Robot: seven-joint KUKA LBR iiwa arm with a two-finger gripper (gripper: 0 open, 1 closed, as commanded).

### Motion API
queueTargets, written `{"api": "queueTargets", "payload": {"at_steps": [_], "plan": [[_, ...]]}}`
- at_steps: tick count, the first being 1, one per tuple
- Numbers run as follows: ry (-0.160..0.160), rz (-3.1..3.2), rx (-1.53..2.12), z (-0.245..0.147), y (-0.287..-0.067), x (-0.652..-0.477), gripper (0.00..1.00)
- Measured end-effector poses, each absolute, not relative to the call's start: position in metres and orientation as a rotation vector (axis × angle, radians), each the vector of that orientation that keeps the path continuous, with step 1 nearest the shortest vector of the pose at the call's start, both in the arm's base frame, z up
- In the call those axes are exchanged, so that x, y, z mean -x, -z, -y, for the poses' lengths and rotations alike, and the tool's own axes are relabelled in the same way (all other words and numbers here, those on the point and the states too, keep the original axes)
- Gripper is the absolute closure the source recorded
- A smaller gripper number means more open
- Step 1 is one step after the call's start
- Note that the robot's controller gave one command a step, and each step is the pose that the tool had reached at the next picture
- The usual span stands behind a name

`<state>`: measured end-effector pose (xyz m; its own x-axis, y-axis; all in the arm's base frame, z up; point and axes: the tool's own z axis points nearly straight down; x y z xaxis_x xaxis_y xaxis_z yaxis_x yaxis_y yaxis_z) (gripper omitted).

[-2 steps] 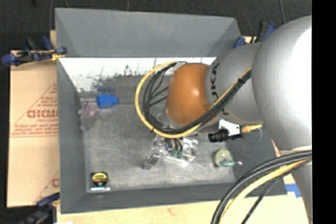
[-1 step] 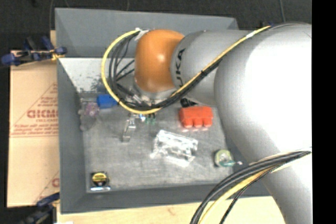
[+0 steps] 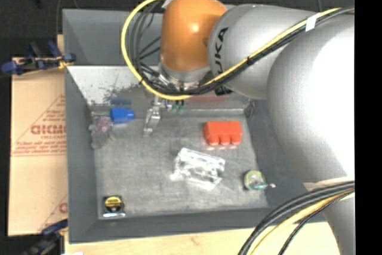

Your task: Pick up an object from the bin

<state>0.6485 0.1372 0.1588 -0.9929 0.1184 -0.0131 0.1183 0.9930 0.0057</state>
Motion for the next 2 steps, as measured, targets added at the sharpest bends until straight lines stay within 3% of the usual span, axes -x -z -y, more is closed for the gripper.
{"api": "queueTargets", "payload": {"at_steps": [1,2], "plan": [[0.000,-3.134,0.066,-0.174,-0.083,-0.651,0.00],[0.002,-3.140,-0.044,-0.190,-0.075,-0.654,0.00]]}}
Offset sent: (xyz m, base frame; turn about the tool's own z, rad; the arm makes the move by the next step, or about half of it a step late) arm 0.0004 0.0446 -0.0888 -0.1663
